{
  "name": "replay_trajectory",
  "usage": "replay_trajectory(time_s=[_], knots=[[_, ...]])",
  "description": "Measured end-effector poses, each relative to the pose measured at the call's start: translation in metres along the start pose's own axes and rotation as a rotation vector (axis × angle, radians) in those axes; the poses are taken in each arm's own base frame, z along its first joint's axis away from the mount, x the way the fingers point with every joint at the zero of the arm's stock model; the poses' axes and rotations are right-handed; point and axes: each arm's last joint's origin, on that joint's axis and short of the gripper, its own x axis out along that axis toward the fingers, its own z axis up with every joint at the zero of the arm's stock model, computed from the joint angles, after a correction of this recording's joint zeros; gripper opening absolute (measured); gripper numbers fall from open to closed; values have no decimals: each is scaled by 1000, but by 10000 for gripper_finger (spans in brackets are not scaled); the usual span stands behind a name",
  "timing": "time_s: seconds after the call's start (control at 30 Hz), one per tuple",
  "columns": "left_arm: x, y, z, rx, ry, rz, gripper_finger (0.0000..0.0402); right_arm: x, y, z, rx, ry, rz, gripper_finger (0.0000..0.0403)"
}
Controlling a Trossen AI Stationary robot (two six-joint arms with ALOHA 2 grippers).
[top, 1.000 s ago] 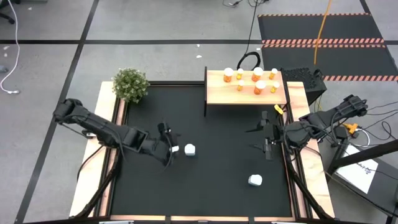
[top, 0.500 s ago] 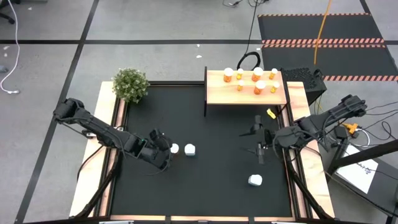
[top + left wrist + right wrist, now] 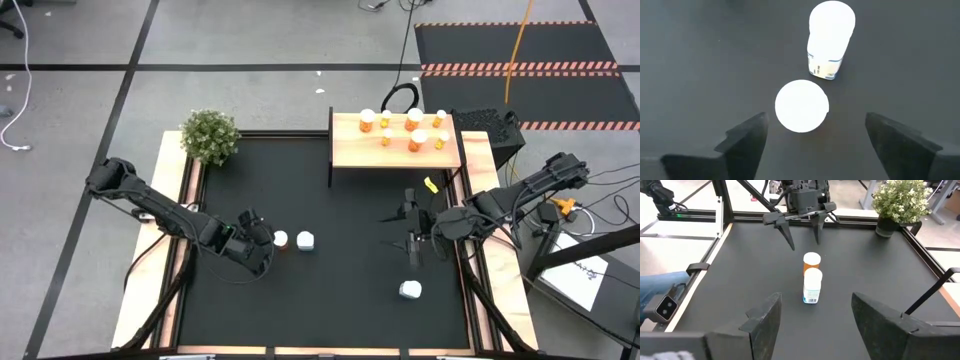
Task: Pick and place medicine bottles onto shelf by color
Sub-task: Put the large orange pill bottle on the shelf
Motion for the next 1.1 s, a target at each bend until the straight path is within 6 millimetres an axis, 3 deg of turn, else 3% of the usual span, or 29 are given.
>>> replay_trajectory(time_s=[0.2,0.63,0.83,1.1], knots=[[0,6,-5,29,13,101,395,0,0,0,0,1,0,238],[3,3,-7,30,-15,143,379,0,0,-1,-23,9,-1,238],[14,-7,0,63,-70,99,387,0,0,-1,-10,8,-1,238],[32,-10,-7,81,-19,140,396,0,0,0,4,4,0,238]])
